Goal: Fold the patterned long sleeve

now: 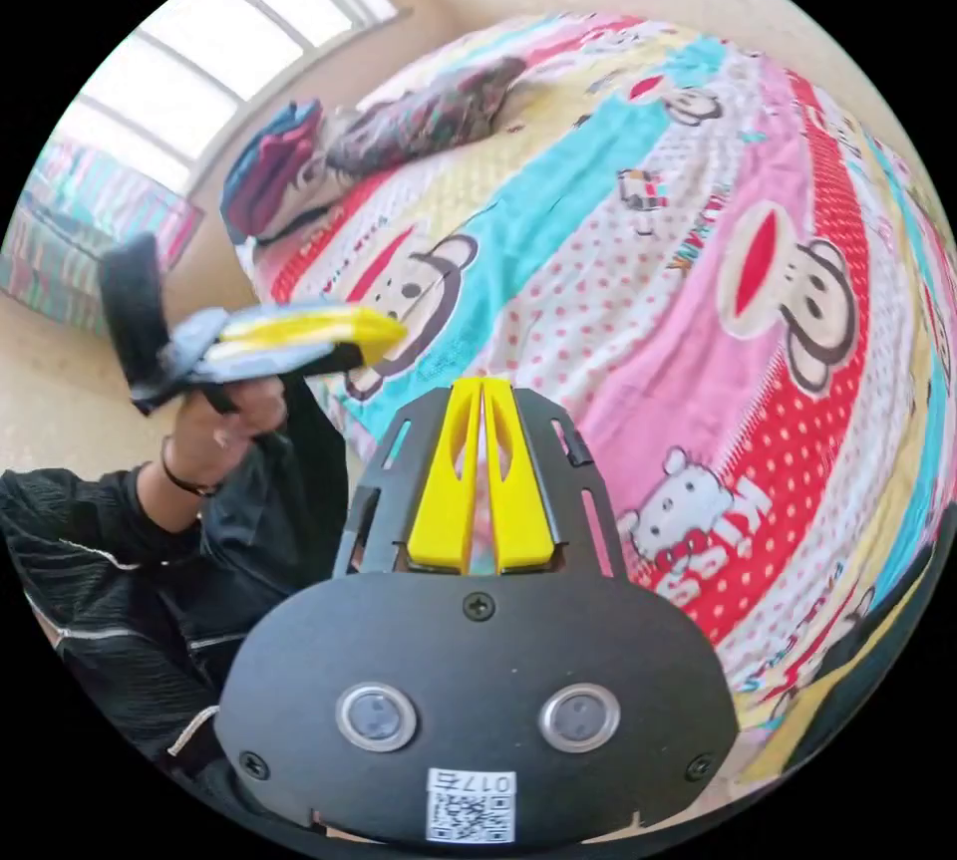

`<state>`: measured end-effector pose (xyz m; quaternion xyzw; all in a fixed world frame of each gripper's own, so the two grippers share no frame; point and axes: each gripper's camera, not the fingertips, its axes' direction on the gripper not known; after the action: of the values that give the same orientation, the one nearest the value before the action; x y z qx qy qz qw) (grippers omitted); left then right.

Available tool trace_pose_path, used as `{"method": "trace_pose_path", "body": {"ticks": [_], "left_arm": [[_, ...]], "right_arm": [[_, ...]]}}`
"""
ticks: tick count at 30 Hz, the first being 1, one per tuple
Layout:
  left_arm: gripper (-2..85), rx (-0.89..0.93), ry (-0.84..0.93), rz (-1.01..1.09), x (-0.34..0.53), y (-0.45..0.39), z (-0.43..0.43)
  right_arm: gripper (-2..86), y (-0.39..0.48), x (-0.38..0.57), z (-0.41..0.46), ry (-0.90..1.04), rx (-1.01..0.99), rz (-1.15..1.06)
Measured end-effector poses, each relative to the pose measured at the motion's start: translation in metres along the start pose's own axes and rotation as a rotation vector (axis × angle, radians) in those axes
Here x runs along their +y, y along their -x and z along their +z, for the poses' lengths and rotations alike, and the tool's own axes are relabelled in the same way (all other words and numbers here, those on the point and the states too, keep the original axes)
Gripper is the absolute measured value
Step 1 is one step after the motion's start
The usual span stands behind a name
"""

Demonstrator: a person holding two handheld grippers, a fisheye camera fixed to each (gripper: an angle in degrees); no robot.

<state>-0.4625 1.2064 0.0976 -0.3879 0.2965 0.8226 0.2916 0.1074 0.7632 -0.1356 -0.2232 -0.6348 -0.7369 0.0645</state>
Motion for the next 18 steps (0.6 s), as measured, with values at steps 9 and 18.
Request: {"method": "trace_pose_path", "body": {"ticks": [9, 18], "left_arm": [[18.7, -0.596, -0.313, -0.112, -0.104, 0.095, -0.033], [17.1, -0.438, -0.169, -0.157, -0.105, 0.212, 0.069]], "right_arm": [[0.5, -0.039, 0.034, 0.07, -0.108, -0.017, 0.059], [1.9, -0.08, 0.027, 0.041, -0.375, -0.313, -0.008]]}}
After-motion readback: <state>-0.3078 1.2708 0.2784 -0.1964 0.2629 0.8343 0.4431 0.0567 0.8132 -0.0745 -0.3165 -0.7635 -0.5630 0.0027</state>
